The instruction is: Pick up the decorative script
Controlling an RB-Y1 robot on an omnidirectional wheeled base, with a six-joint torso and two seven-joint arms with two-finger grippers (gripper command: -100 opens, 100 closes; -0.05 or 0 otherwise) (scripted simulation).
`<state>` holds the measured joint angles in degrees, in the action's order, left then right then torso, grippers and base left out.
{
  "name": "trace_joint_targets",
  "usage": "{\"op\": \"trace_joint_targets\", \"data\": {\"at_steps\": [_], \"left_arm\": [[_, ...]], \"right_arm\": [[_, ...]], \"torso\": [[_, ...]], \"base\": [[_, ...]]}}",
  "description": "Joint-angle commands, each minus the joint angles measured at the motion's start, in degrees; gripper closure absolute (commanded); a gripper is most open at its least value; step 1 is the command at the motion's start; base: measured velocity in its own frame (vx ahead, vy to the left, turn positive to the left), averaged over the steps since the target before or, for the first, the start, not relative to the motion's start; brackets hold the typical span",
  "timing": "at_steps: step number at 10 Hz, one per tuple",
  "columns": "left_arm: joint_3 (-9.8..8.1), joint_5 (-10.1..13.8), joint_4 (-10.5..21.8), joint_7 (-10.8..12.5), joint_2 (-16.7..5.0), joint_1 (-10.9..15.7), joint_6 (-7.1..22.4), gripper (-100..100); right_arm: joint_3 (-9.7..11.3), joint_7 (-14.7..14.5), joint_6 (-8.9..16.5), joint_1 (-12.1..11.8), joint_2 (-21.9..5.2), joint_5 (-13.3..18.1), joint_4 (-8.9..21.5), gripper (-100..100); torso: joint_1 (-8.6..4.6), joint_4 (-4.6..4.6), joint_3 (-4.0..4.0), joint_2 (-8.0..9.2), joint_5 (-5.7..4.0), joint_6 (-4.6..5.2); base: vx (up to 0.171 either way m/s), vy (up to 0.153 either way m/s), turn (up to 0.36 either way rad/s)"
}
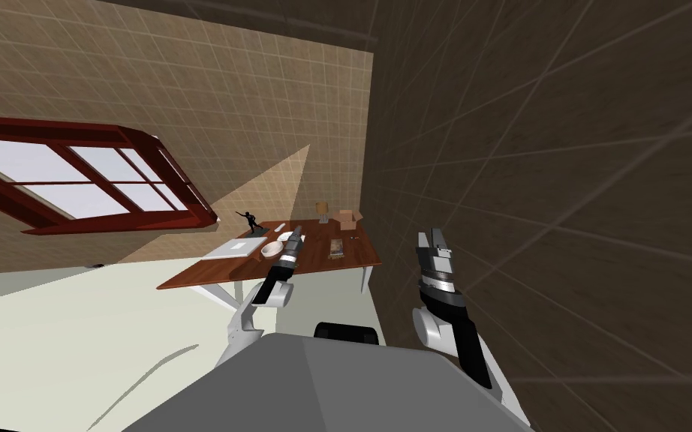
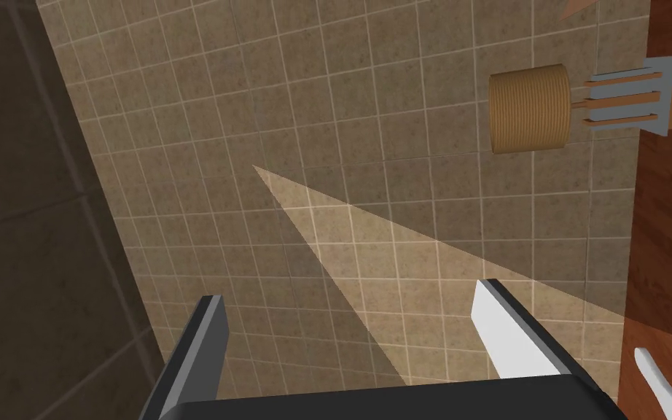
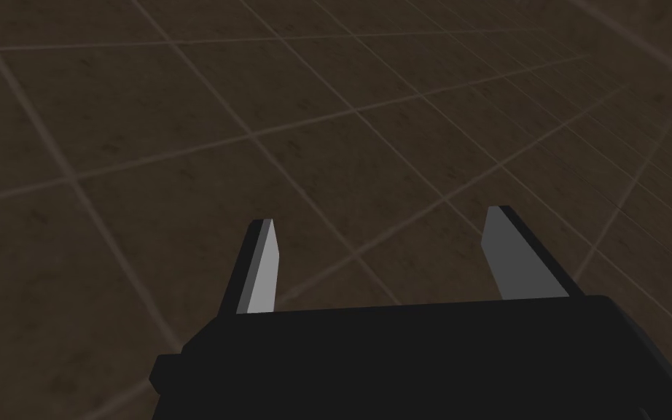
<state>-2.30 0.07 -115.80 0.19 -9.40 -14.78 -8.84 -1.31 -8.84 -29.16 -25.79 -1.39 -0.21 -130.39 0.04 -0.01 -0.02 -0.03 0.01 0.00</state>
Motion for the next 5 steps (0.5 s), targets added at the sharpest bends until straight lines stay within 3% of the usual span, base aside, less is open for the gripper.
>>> {"op": "trace_joint_targets", "data": {"at_steps": [1,4,5], "left_arm": [[0.11,0.0,1.3,0.4,-0.1,0.9,1.8,-100],[0.45,0.0,5.3,1.6,-0.6,4.5,6.4,-100],[0.45,0.0,5.3,1.6,-0.6,4.5,7.6,-100]], "right_arm": [[0.0,0.0,0.0,0.0,0.0,0.0,0.0,0],[0.0,0.0,0.0,0.0,0.0,0.0,0.0,0],[0.0,0.0,0.0,0.0,0.0,0.0,0.0,0]], "torso": [[0.00,0.00,0.00,0.00,0.00,0.00],[-0.02,0.00,0.00,0.01,-0.01,-0.01],[-0.02,0.00,0.00,-0.01,0.00,0.00]], "base": [[0.002,0.008,-0.013],[0.002,0.008,-0.018],[0.004,0.008,-0.014]]}}
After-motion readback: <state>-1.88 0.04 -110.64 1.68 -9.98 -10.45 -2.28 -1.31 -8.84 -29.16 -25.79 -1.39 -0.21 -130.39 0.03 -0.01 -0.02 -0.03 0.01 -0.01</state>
